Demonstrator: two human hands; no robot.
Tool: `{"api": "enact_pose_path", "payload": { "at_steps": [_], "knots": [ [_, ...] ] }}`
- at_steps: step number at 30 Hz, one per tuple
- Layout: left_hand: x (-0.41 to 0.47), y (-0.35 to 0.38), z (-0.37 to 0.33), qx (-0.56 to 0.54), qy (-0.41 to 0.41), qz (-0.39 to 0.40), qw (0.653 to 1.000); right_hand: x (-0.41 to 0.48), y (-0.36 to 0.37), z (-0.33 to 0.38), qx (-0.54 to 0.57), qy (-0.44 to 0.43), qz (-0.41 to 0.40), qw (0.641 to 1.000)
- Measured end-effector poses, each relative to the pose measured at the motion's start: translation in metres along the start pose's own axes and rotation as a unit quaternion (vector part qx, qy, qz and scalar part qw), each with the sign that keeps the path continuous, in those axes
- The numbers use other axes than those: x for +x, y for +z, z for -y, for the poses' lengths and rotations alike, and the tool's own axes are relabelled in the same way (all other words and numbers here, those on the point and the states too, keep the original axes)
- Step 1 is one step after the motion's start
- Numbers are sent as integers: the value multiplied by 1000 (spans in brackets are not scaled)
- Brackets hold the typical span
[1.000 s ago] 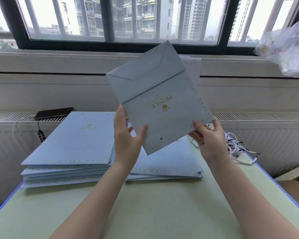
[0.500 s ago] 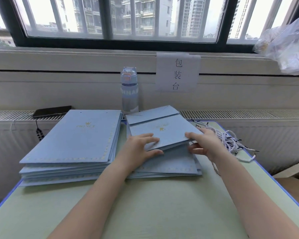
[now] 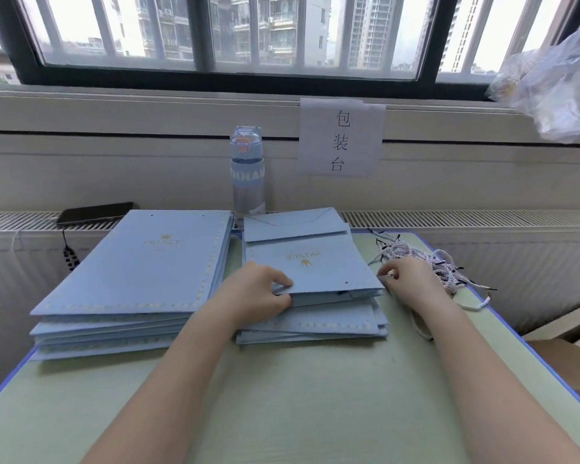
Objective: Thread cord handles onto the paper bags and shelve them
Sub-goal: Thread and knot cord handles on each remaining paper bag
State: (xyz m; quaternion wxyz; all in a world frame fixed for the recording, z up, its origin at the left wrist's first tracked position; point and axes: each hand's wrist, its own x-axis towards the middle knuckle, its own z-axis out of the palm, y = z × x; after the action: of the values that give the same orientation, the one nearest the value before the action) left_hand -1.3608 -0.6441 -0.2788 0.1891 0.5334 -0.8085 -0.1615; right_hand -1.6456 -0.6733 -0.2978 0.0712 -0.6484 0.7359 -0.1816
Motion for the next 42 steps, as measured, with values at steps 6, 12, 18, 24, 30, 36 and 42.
{"api": "enact_pose_path", "payload": {
  "at_steps": [6,12,18,24,30,36,42],
  "knots": [
    [-3,1,3,-38,13,15,999,-4,-15,6,108,-46,-180,977],
    [-2,11,-2,-52,44,-8,998,-37,-34,56,389,-201,-82,895],
    [0,5,5,-111,-4,-18,994,-41,-20,71,426,-184,74,883],
    [-2,4,3,-109,-3,-4,994,-27,-25,44,238,-130,30,962],
    [-1,6,4,-114,-11,-12,993,-24,-33,36,220,-110,-61,967],
    [0,9,3,-95,-7,-22,995,-20,9,59,1,-162,12,987],
    [-3,4,3,-109,1,-12,994,-18,0,49,43,-126,-50,990]
  ]
}}
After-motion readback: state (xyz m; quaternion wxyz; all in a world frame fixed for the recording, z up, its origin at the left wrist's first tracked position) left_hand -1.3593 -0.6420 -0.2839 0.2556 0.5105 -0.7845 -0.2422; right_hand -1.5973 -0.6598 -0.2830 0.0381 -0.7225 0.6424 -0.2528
